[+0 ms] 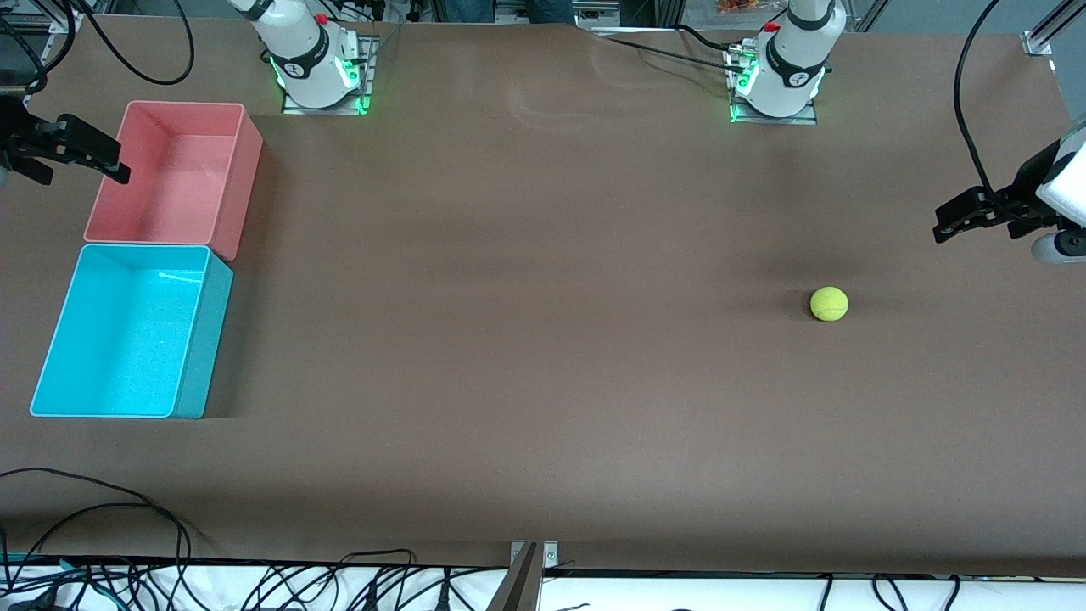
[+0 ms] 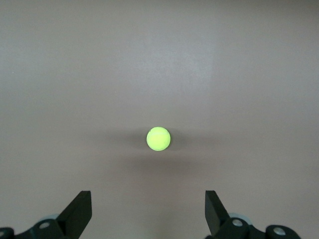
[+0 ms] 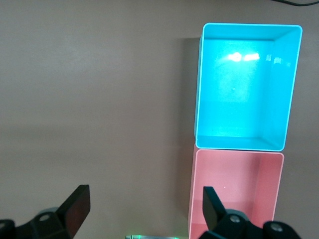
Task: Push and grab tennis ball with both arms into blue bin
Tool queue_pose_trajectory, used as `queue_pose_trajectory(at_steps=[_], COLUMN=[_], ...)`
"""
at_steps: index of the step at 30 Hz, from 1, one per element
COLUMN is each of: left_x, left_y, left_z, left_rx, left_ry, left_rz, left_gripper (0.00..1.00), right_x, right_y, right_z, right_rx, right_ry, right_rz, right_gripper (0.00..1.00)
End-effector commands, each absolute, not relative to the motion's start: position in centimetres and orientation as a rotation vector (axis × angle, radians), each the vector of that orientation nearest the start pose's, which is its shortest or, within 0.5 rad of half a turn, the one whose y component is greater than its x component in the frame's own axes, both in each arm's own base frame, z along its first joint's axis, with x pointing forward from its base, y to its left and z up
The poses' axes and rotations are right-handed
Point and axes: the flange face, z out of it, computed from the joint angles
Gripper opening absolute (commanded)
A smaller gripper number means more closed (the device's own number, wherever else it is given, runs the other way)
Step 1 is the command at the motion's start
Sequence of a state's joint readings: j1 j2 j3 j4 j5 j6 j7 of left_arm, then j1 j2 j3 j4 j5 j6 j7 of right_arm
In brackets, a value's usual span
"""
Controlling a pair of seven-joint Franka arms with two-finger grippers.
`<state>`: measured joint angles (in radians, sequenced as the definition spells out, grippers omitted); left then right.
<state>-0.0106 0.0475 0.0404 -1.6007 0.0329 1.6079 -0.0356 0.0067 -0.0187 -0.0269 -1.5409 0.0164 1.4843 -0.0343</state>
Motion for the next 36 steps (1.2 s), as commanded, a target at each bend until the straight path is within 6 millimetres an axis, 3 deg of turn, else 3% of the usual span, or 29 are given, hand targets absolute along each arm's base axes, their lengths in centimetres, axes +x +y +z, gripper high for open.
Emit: queue_pose_trajectory(at_steps=[1,11,12,13,15,17,24,36], left_x=[57.2,57.3,57.3,57.3,57.3,57.3,57.3,58.1], left_y=[1.7,1.6,1.6,1.6,1.8,1.7,1.8,3.2], left_z=[58.9,58.5,58.5,58.5,58.7,58.6,58.5,56.2], left_rx=[-3.116,-3.112,-3.111,-3.109,-3.106,-3.105,-3.097,-2.937], left_ry=[-0.091,-0.120,-0.146,-0.179,-0.217,-0.229,-0.310,-0.962], left_rz=[0.060,0.069,0.068,0.068,0.063,0.067,0.066,0.114], left_gripper=[1.00,1.00,0.87,0.62,0.20,0.00,0.00,0.00], right_x=[53.9,54.0,54.0,54.0,54.0,54.0,54.0,54.0], right_y=[-0.7,-0.7,-0.7,-0.7,-0.7,-0.7,-0.7,-0.7], right_z=[64.8,64.7,64.7,64.7,64.7,64.7,64.7,64.7], right_rx=[-3.125,-3.125,-3.125,-3.125,-3.125,-3.125,-3.125,-3.125], right_ry=[-0.007,-0.007,-0.007,-0.007,-0.007,-0.007,-0.007,-0.007], right_rz=[0.062,0.064,0.064,0.064,0.064,0.064,0.064,0.064], right_gripper=[1.00,1.00,1.00,1.00,1.00,1.00,1.00,1.00])
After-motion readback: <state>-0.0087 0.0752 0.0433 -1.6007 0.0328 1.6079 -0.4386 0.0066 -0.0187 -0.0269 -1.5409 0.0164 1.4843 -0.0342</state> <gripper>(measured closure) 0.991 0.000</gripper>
